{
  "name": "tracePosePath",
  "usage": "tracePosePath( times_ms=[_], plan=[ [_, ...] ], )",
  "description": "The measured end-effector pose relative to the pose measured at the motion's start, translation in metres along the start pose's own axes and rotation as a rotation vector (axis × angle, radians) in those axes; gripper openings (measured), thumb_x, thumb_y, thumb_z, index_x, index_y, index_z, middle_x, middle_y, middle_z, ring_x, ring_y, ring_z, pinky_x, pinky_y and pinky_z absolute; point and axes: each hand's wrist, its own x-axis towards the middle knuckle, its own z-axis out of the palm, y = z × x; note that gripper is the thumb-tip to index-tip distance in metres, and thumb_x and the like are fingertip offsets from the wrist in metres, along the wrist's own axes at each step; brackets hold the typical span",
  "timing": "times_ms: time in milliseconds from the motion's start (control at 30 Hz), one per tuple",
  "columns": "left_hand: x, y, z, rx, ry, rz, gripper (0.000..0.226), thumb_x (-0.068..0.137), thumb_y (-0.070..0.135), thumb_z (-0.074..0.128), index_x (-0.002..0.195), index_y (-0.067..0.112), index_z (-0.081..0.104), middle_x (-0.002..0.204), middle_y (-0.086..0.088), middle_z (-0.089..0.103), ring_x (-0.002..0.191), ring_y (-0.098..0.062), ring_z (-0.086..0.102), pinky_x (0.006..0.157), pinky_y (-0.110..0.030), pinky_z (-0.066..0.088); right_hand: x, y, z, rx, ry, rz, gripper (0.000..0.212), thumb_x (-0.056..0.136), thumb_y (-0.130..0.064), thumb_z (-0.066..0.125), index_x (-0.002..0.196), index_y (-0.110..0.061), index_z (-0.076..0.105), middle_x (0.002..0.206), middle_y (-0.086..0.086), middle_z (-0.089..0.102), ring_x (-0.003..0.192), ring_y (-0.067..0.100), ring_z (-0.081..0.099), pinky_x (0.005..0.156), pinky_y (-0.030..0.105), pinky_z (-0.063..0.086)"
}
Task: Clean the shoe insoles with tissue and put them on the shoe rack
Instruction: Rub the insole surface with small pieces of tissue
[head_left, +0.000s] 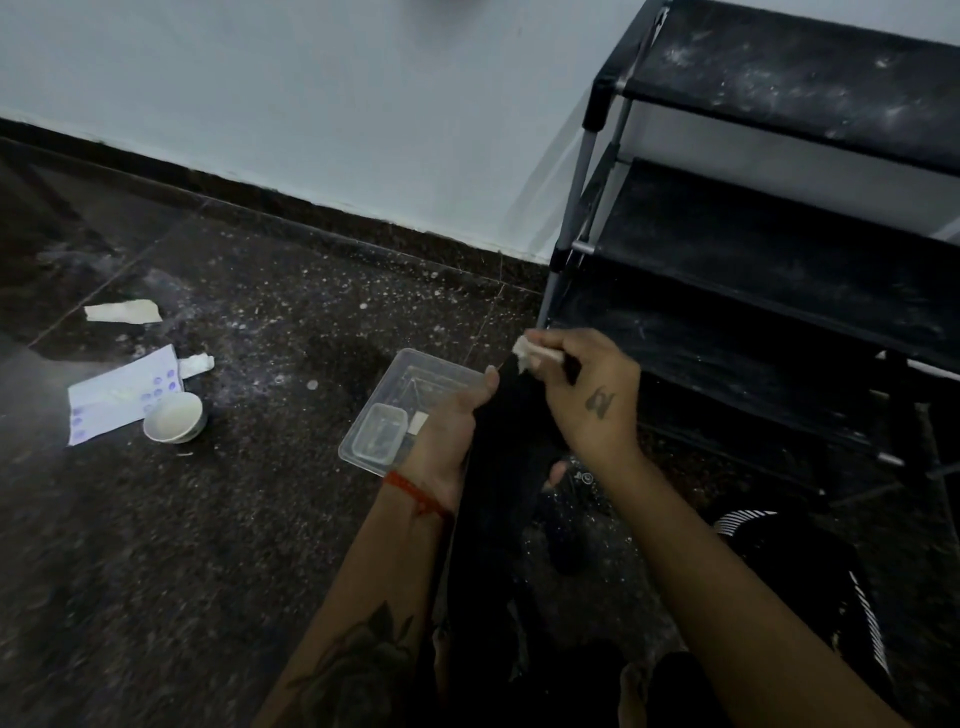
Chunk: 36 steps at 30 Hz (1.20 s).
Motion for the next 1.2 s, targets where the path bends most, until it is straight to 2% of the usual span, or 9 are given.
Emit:
tracePosePath(
  times_ms=[133, 300, 367, 467, 600, 700, 800, 1000, 1200],
  plan=[
    [0.002, 0.004, -0.004, -0.029, 0.014, 0.015, 0.051, 0.094, 0.052, 0.036, 0.105, 0.011, 0.063, 0.098, -0.012, 0.069, 0.081, -0.027, 0.066, 0.074, -0.039, 0.052, -0.005, 0.001, -0.010, 0.008, -0.241, -0.133, 0.023, 0.073, 0.005, 0.066, 0.082, -0.015, 0.075, 0.080, -0.013, 0.062, 0.074, -0.010, 0.056, 0.071, 0.000, 0.038],
    [0.001, 0.001, 0.001, -0.026, 0.015, 0.023, 0.059, 0.096, 0.049, 0.032, 0.094, 0.004, 0.071, 0.098, -0.019, 0.070, 0.086, -0.033, 0.065, 0.076, -0.041, 0.046, 0.003, 0.019, -0.020, -0.108, 0.028, 0.030, 0.021, 0.074, 0.000, 0.064, 0.085, -0.014, 0.075, 0.085, 0.001, 0.070, 0.081, 0.010, 0.062, 0.073, 0.016, 0.043],
    [0.000, 0.000, 0.003, 0.000, 0.023, 0.007, 0.057, 0.096, 0.048, 0.035, 0.100, 0.003, 0.069, 0.105, -0.020, 0.068, 0.098, -0.036, 0.061, 0.078, -0.043, 0.044, 0.007, 0.019, -0.015, -0.091, 0.103, 0.089, 0.021, 0.078, -0.002, 0.061, 0.091, -0.014, 0.073, 0.092, 0.004, 0.070, 0.085, 0.010, 0.060, 0.076, 0.008, 0.039],
    [-0.002, -0.001, 0.006, 0.037, 0.027, -0.010, 0.051, 0.095, 0.048, 0.038, 0.111, 0.006, 0.062, 0.108, -0.017, 0.066, 0.100, -0.034, 0.058, 0.078, -0.043, 0.044, 0.008, 0.011, -0.005, -0.042, 0.102, 0.085, 0.021, 0.081, -0.001, 0.060, 0.093, -0.013, 0.073, 0.094, 0.002, 0.068, 0.085, 0.003, 0.056, 0.077, -0.004, 0.033],
    [-0.004, 0.003, 0.004, 0.025, 0.025, 0.005, 0.053, 0.096, 0.049, 0.035, 0.108, 0.006, 0.064, 0.102, -0.017, 0.067, 0.093, -0.032, 0.058, 0.076, -0.041, 0.043, 0.009, 0.005, -0.012, 0.071, -0.017, 0.030, 0.020, 0.079, -0.002, 0.065, 0.089, -0.016, 0.073, 0.088, -0.007, 0.066, 0.081, -0.007, 0.058, 0.076, 0.000, 0.038],
    [-0.002, 0.004, 0.001, 0.036, 0.039, 0.013, 0.058, 0.096, 0.050, 0.033, 0.100, 0.006, 0.071, 0.106, -0.017, 0.068, 0.102, -0.034, 0.058, 0.075, -0.039, 0.044, 0.009, 0.014, -0.021, 0.011, -0.056, 0.040, 0.017, 0.076, -0.003, 0.067, 0.084, -0.017, 0.075, 0.085, -0.004, 0.068, 0.080, -0.003, 0.061, 0.075, 0.009, 0.045],
    [0.000, 0.001, 0.004, 0.047, 0.029, 0.014, 0.060, 0.096, 0.049, 0.033, 0.094, 0.006, 0.075, 0.105, -0.018, 0.069, 0.106, -0.036, 0.060, 0.078, -0.042, 0.043, 0.009, 0.020, -0.024, -0.062, 0.104, 0.095, 0.020, 0.078, -0.003, 0.063, 0.090, -0.015, 0.073, 0.091, 0.002, 0.070, 0.087, 0.013, 0.063, 0.083, 0.024, 0.050],
    [-0.002, -0.002, 0.007, 0.073, 0.016, 0.022, 0.052, 0.095, 0.046, 0.040, 0.086, 0.008, 0.074, 0.088, -0.012, 0.072, 0.077, -0.026, 0.064, 0.077, -0.043, 0.043, 0.005, 0.011, -0.004, -0.092, 0.065, -0.115, 0.025, 0.083, 0.001, 0.055, 0.096, -0.011, 0.072, 0.094, 0.002, 0.068, 0.089, 0.004, 0.055, 0.084, 0.000, 0.033],
    [-0.005, 0.001, 0.009, 0.028, -0.001, 0.039, 0.054, 0.095, 0.049, 0.036, 0.117, 0.006, 0.060, 0.128, -0.019, 0.057, 0.123, -0.038, 0.047, 0.077, -0.042, 0.042, 0.010, 0.026, -0.018, -0.216, 0.031, 0.184, 0.021, 0.084, -0.005, 0.057, 0.093, -0.014, 0.074, 0.095, 0.007, 0.071, 0.089, 0.019, 0.064, 0.074, 0.013, 0.040]
  ],
)
